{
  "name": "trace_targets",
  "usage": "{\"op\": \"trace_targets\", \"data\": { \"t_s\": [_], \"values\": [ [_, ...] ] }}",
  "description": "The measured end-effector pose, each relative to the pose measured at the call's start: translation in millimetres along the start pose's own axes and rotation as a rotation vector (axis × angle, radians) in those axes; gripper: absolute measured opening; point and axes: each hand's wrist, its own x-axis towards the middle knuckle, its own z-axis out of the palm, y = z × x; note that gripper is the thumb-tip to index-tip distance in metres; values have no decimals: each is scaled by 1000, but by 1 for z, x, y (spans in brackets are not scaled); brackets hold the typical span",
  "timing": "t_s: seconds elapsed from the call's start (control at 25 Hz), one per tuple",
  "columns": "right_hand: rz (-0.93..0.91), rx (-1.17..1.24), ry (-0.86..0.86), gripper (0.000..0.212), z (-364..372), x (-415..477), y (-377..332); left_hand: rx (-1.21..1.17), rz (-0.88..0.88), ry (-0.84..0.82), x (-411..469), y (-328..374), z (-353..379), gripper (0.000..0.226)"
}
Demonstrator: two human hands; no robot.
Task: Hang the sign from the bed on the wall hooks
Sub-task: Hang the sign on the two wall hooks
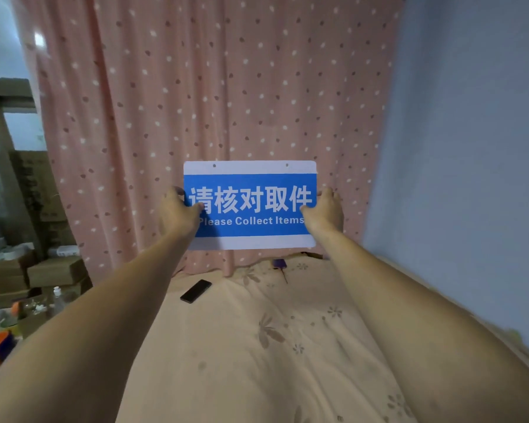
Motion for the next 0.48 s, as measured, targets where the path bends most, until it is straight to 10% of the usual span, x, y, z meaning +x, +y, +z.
{"op": "trace_targets", "data": {
  "t_s": [0.48],
  "values": [
    [209,-267,363,33,-273,-3,162,-250,147,-477,-169,143,216,36]
  ]
}}
